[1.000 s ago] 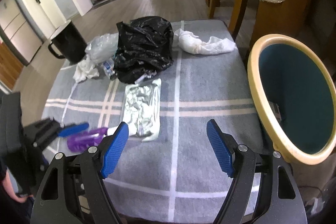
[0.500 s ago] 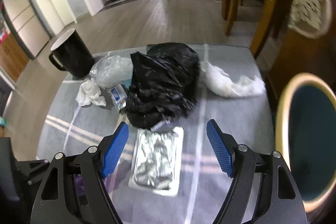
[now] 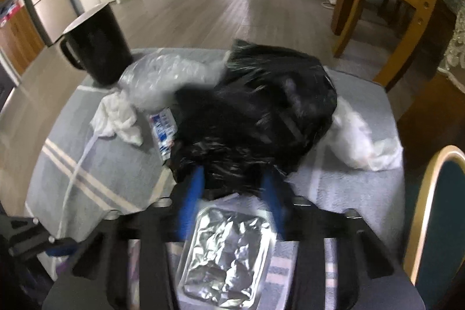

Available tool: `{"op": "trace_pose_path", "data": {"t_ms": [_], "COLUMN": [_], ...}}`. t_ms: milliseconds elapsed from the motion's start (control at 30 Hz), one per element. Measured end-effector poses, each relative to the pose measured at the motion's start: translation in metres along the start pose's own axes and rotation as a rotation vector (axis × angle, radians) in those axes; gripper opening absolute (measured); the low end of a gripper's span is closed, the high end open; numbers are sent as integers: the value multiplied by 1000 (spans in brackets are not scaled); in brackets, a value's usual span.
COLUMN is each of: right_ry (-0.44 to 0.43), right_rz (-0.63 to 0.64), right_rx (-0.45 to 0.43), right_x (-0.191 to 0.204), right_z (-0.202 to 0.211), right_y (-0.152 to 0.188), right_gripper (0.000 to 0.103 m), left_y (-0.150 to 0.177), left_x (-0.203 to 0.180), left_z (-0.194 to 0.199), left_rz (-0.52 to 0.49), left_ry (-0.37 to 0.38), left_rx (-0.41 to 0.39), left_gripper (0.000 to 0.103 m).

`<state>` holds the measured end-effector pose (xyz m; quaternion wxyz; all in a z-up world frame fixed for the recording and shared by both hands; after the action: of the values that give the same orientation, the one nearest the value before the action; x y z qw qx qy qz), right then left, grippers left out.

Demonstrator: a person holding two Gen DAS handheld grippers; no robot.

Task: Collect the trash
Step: 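Grasp the black plastic bag with the right tool while the left tool holds the bottle, then carry the bottle with the left tool over the bin while the right tool carries the bag there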

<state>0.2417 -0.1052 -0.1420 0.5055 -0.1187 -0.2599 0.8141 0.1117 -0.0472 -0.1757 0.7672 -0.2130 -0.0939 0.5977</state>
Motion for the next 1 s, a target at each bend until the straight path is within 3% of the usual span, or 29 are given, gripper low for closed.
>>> {"op": "trace_pose_path", "data": {"t_ms": [67, 267, 333, 1000], "right_ry": [-17, -51, -70, -187], "right_rz": [4, -9, -19, -107], "right_rx": [-14, -47, -70, -231], "right_x": [1, 2, 3, 1], "right_z": [4, 26, 36, 120], "right_y": [2, 5, 4, -1], "right_gripper": [20, 12, 1, 1], "left_y": [-1, -9, -11, -29], "left_x": [2, 9, 10, 8], "left_z": [1, 13, 16, 52], "left_rz": [21, 62, 70, 107], "left_ry": [9, 25, 24, 36], "left_rx": [-1, -41, -54, -170], "left_gripper": [32, 32, 32, 32]}}
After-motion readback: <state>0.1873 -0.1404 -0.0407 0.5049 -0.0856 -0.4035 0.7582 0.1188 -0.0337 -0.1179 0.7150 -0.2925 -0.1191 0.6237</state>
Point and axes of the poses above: each gripper's, at about its wrist camera, not at the fingertips, and z roughly against the way its jaws point, x to its left, y to its underside, the point moved 8 cm from there along -z, roughly the way its jaws point, and after that the axes turned 1 degree about y, right-handed, at the moved point
